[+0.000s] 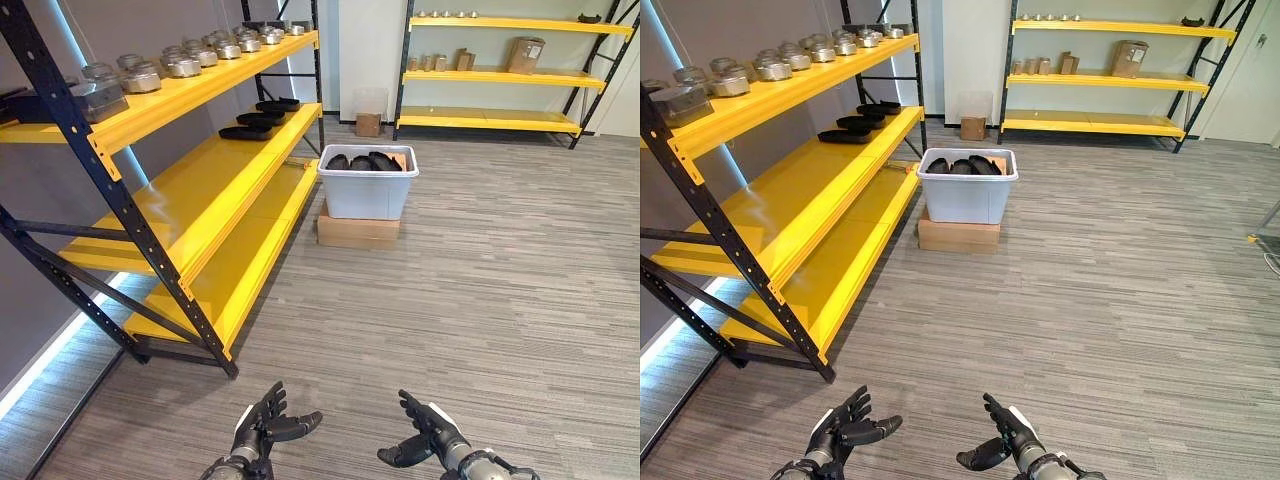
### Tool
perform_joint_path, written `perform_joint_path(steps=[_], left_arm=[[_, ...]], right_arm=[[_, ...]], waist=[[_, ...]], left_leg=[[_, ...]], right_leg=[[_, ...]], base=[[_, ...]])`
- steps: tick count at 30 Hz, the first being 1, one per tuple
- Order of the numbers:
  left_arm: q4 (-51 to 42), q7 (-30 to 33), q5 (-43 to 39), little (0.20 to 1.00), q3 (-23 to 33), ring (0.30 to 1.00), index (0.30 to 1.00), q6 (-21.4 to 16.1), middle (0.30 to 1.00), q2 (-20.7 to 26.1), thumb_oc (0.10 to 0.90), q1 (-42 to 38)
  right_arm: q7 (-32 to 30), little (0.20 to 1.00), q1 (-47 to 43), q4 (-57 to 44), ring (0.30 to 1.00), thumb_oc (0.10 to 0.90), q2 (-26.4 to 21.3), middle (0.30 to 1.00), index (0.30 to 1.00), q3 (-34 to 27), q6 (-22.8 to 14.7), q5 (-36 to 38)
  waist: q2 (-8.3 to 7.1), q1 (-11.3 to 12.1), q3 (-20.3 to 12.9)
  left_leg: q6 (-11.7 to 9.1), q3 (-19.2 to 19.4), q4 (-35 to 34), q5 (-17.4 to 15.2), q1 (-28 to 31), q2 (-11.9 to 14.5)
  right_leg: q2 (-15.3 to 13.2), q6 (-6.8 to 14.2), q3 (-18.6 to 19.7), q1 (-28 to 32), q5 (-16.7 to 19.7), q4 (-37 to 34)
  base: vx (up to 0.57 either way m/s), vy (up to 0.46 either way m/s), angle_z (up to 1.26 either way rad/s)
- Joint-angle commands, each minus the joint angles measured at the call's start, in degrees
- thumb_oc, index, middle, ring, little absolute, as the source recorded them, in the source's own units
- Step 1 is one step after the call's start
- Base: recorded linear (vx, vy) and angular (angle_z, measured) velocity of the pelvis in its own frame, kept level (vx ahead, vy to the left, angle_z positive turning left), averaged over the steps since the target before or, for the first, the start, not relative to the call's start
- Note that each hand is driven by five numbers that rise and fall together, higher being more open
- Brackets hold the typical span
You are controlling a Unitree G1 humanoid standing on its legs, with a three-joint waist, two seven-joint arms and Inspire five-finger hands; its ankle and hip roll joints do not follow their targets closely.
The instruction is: Move parts from the plastic box to the shelf.
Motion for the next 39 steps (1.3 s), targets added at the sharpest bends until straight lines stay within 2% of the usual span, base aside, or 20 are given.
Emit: perform_joint_path(steps=[1,14,23,28,29,36,39], left_arm=[[-2.1,-1.7,-1.5,1.0,0.8,1.0,1.0,-3.8,1.0,1.4,0.9,-4.3],[-2.0,-1.9,-0.1,1.0,0.6,1.0,1.0,-3.4,1.0,1.8,0.9,-4.6],[-1.8,-1.8,-0.5,1.0,0.6,1.0,1.0,-3.3,1.0,1.6,0.9,-4.8],[-1.8,-1.8,-0.7,1.0,0.4,1.0,1.0,-3.2,1.0,1.4,0.9,-4.7],[-2.4,-1.8,-1.1,1.0,0.2,1.0,1.0,-3.1,1.0,1.6,0.9,-4.8],[-3.4,-1.6,-1.9,1.0,0.1,1.0,1.0,-3.2,1.0,2.0,0.9,-4.9],[-3.6,-1.2,-2.8,1.0,0.2,1.0,1.0,-3.2,1.0,2.4,0.9,-6.2]], right_arm=[[0.0,1.0,-4.2,-4.6,1.0,0.9,0.4,1.0,1.0,-0.6,-3.8,0.3],[0.5,1.0,-4.5,-4.2,1.0,0.9,0.4,1.0,1.0,-0.4,-3.5,0.6],[0.3,1.0,-4.4,-3.3,1.0,0.9,1.4,1.0,1.0,-0.7,-3.5,3.4],[-0.2,1.0,-4.5,-2.4,1.0,0.9,2.7,1.0,1.0,-1.1,-3.4,7.9],[-0.5,1.0,-4.6,-2.2,1.0,0.9,3.2,1.0,1.0,-1.3,-3.3,10.6],[-0.4,1.0,-5.4,-1.3,1.0,0.9,3.9,1.0,1.0,-1.1,-3.2,14.2],[-0.6,1.0,-7.0,-0.5,1.0,0.9,4.6,1.0,1.0,-1.1,-3.4,17.3]], waist=[[-1.53,-0.8,-0.6],[-1.36,-0.8,-0.7],[-1.19,-0.9,-0.7],[-1.16,-1.0,-0.6],[-1.18,-1.0,-0.6],[-1.25,-0.9,0.0],[-1.31,-0.6,1.4]], left_leg=[[1.5,0.4,-0.3,4.0,-3.8,-4.1],[1.5,0.5,-0.3,4.0,-3.9,-4.1],[1.5,0.7,-0.3,3.8,-3.7,-4.3],[1.6,0.9,-0.3,3.7,-3.5,-4.3],[1.7,1.0,-0.3,3.5,-3.4,-4.4],[2.4,1.0,-0.3,3.2,-3.1,-4.8],[3.1,0.9,-0.1,3.4,-3.3,-5.0]], right_leg=[[4.7,-3.7,-1.9,1.8,-1.9,0.4],[4.6,-3.7,-1.8,1.6,-1.6,0.4],[4.6,-3.7,-1.5,1.7,-1.6,0.4],[4.5,-3.5,-1.3,1.7,-1.6,0.4],[4.4,-3.5,-1.4,1.7,-1.6,0.4],[3.9,-3.5,-1.3,2.1,-1.4,0.4],[3.6,-3.8,-1.7,-0.2,-2.8,5.1]], base=[[0.0,0.0,0.0],[0.0,0.0,0.0],[0.0,0.0,0.0],[0.0,0.006,0.0],[0.0,0.0,0.0],[0.02,0.031,0.0],[-0.02,0.062,-0.01]])
